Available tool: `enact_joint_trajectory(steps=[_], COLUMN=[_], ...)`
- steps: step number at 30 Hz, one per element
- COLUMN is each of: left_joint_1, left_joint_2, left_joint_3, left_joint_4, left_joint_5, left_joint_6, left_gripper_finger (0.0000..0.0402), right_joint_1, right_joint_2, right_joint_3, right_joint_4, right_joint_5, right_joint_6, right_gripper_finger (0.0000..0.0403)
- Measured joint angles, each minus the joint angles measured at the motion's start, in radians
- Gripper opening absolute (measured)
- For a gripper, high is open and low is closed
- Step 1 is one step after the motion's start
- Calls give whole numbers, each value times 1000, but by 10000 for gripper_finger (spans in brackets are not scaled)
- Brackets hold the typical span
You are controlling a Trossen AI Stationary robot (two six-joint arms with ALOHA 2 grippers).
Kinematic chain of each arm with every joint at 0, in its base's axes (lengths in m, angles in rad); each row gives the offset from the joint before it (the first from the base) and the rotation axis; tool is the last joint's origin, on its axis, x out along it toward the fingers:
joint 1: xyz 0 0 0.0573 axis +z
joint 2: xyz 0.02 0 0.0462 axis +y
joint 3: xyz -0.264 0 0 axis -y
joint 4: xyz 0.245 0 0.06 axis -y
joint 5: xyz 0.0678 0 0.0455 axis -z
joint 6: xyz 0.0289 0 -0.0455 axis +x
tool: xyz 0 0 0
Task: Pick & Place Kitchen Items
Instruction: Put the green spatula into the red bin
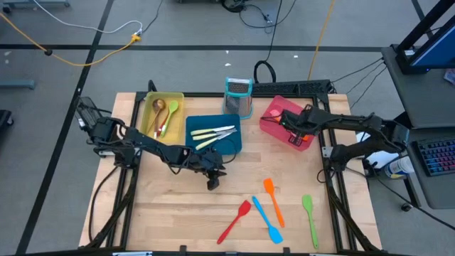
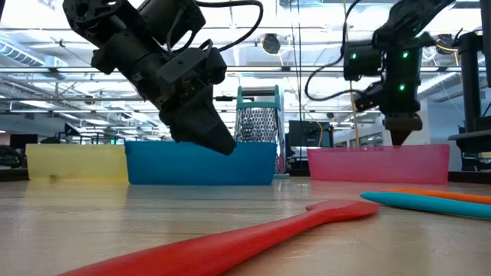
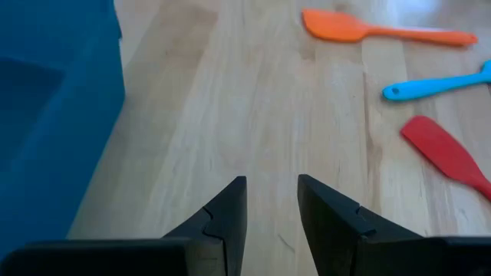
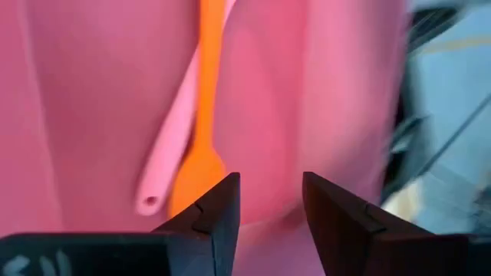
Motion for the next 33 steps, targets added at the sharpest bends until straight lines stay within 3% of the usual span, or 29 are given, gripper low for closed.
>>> enact_joint_trajectory(steps=[4, 8, 11, 13, 17, 21, 26, 33], left_joint_1=[15, 30, 41, 48, 59, 61, 60, 60], left_joint_2=[0, 0, 0, 0, 0, 0, 0, 0], left_joint_3=[0, 0, 0, 0, 0, 0, 0, 0], left_joint_4=[39, 101, 143, 159, 158, 152, 152, 150], left_joint_5=[0, 0, 1, 1, 2, 2, 3, 4], left_joint_6=[36, 73, 102, 117, 136, 161, 228, 254], left_gripper_finger=[120, 120, 120, 120, 120, 120, 120, 120], right_joint_1=[75, 147, 206, 249, 335, 425, 559, 758], right_joint_2=[-60, -118, -155, -173, -200, -226, -252, -199], right_joint_3=[0, 0, 0, 1, 1, 1, 2, 2], right_joint_4=[6, 62, 215, 390, 781, 1018, 1007, 860], right_joint_5=[114, 328, 501, 528, 386, 191, 23, -3], right_joint_6=[-69, -233, -432, -524, -506, -221, 120, 385], right_gripper_finger=[135, 136, 136, 135, 131, 131, 130, 130])
